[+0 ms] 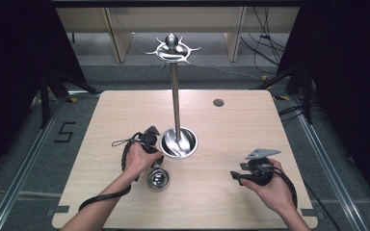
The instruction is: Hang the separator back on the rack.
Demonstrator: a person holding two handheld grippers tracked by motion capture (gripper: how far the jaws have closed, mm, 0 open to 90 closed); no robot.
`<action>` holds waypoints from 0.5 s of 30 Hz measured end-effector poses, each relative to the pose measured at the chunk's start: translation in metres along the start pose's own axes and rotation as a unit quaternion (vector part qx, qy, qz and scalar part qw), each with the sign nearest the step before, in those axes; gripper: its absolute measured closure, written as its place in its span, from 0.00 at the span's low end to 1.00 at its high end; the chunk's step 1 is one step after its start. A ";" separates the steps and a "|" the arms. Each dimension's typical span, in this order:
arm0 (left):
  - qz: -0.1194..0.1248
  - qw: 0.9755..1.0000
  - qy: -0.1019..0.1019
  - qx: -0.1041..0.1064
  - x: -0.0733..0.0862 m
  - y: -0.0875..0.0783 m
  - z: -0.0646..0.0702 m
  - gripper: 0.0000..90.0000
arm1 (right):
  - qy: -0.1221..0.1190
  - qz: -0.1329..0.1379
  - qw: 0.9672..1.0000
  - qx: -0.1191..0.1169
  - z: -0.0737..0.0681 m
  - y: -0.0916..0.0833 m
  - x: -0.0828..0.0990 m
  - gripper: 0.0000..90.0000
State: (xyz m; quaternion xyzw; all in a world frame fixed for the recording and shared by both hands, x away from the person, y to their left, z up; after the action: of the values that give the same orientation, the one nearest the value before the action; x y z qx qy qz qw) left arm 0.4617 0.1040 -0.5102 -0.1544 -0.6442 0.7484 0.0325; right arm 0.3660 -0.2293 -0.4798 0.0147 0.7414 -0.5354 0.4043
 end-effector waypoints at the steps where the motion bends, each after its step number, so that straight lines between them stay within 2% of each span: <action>1: -0.003 1.000 0.005 -0.002 0.000 0.000 0.000 0.59 | -0.007 0.003 1.000 0.004 0.002 0.001 0.000 0.53; 2: -0.006 1.000 0.019 -0.007 0.000 -0.001 -0.002 0.61 | 0.000 -0.001 1.000 0.001 0.001 0.000 0.000 0.53; 3: -0.008 1.000 0.012 -0.006 0.000 0.000 -0.001 0.63 | 0.003 0.000 1.000 0.001 0.000 0.001 0.000 0.53; 7: -0.013 1.000 0.021 -0.019 0.001 -0.001 -0.002 0.68 | -0.004 0.008 1.000 0.001 0.001 0.002 -0.001 0.53; 8: -0.021 0.999 0.030 -0.020 0.001 -0.002 -0.003 0.69 | -0.004 0.007 1.000 0.001 0.001 0.002 -0.001 0.52; 10: -0.014 0.999 0.021 -0.022 0.001 -0.001 -0.004 0.69 | -0.004 0.008 1.000 0.001 0.001 0.002 -0.001 0.52; 11: -0.029 0.999 0.035 -0.021 0.002 -0.003 -0.007 0.70 | -0.004 0.008 1.000 0.001 0.001 0.002 -0.001 0.52; 12: -0.030 0.999 0.037 -0.021 0.002 -0.003 -0.008 0.70 | -0.012 -0.004 1.000 -0.001 0.002 0.000 -0.001 0.52; 13: -0.032 0.998 0.045 -0.023 0.001 -0.003 -0.009 0.70 | -0.010 -0.009 1.000 -0.002 0.001 -0.001 0.000 0.52; 15: -0.036 0.998 0.036 -0.024 0.001 -0.003 -0.009 0.69 | -0.012 -0.009 1.000 -0.003 0.001 -0.001 -0.001 0.52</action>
State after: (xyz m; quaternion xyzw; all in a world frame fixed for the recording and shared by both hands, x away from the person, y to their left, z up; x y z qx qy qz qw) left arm 0.4624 0.1135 -0.5088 -0.1588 -0.6655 0.7250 0.0791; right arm 0.3668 -0.2302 -0.4791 0.0001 0.7381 -0.5370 0.4085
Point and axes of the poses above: each handheld gripper's, and its own axes: y roughly forward along the jaws, x roughly out of its underside, z roughly to its right, the point moved 3 cm from there along y, roughly forward along the jaws, and after that the axes turned 4 degrees about -z, right-handed, at the moved point
